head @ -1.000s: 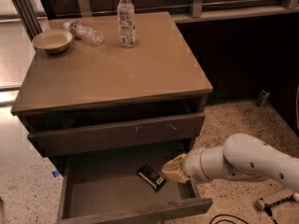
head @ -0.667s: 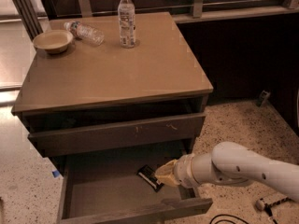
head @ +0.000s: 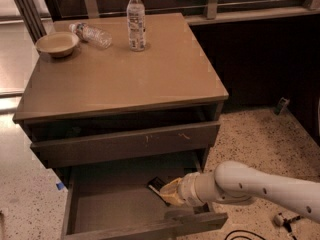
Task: Pick rxbar chocolate from middle drawer and place on counter
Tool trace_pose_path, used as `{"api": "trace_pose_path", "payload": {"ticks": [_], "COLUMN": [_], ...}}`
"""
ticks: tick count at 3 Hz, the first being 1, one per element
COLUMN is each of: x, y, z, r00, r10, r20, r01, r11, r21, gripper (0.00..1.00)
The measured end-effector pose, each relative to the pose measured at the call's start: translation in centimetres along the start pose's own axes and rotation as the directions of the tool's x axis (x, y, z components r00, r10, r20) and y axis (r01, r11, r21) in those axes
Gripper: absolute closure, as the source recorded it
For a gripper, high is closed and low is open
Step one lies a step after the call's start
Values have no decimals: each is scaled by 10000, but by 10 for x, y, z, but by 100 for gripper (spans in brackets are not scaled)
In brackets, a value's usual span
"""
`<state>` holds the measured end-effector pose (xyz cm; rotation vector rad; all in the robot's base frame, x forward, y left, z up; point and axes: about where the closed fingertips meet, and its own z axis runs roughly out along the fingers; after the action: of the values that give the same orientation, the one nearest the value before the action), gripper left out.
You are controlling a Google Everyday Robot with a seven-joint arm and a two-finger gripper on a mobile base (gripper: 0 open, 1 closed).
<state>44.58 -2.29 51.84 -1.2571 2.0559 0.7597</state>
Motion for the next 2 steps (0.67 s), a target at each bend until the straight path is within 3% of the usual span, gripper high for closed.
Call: {"api": "trace_pose_path", "payload": {"ticks": [2], "x": [28], "y": [-1], "z": [14], "r00": [9962], "r10": [-727], "r20": [-475], "r01": [765], "r11": [9936], "r21": [830], "gripper": [100]}}
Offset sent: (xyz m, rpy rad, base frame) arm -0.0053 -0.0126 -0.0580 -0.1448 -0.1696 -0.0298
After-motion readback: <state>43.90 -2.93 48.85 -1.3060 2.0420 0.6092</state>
